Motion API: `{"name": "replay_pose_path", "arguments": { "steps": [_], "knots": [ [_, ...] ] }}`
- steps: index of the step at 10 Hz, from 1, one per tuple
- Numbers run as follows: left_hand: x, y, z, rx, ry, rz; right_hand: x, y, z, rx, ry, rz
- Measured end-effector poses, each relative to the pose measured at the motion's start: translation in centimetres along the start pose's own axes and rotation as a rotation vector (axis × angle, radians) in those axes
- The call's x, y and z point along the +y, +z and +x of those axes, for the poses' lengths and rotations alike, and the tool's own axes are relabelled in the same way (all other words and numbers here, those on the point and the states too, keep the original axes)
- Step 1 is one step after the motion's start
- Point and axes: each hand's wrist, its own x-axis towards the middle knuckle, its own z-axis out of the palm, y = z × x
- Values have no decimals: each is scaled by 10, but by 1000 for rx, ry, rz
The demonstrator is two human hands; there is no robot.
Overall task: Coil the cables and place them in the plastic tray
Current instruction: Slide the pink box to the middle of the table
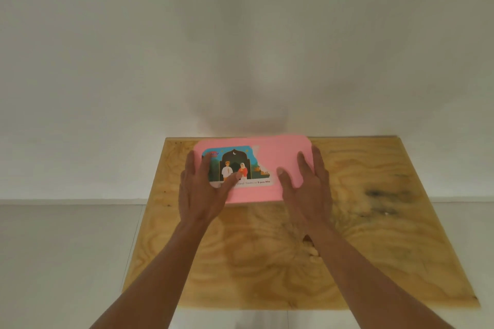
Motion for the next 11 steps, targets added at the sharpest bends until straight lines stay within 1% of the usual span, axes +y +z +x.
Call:
{"name": "replay_pose_path", "arguments": {
  "steps": [1, 2, 4, 6, 7, 8, 9, 11],
  "knots": [
    [7, 7, 22, 26, 54, 36, -5, 4, 22, 10, 4, -53],
    [12, 14, 41, 33, 83, 64, -8, 6, 39, -30, 23, -46],
    [3, 26, 62, -3, 104, 133, -7, 14, 53, -54, 37, -80],
    [4, 31, 69, -33, 115, 198, -3, 19, 63, -76, -19, -163],
    [9, 31, 69, -49, 95, 335, -3, 17, 64, -124, -21, -165],
    [14, 27, 68, -70, 86, 403, -3, 12, 64, -167, -24, -164],
    [24, 18, 56, -64, 65, 352, -7, 0, 57, -158, -11, -101],
    [62, -18, 7, -12, 88, 223, -23, -57, 30, -179, -67, 6]
  ]
}}
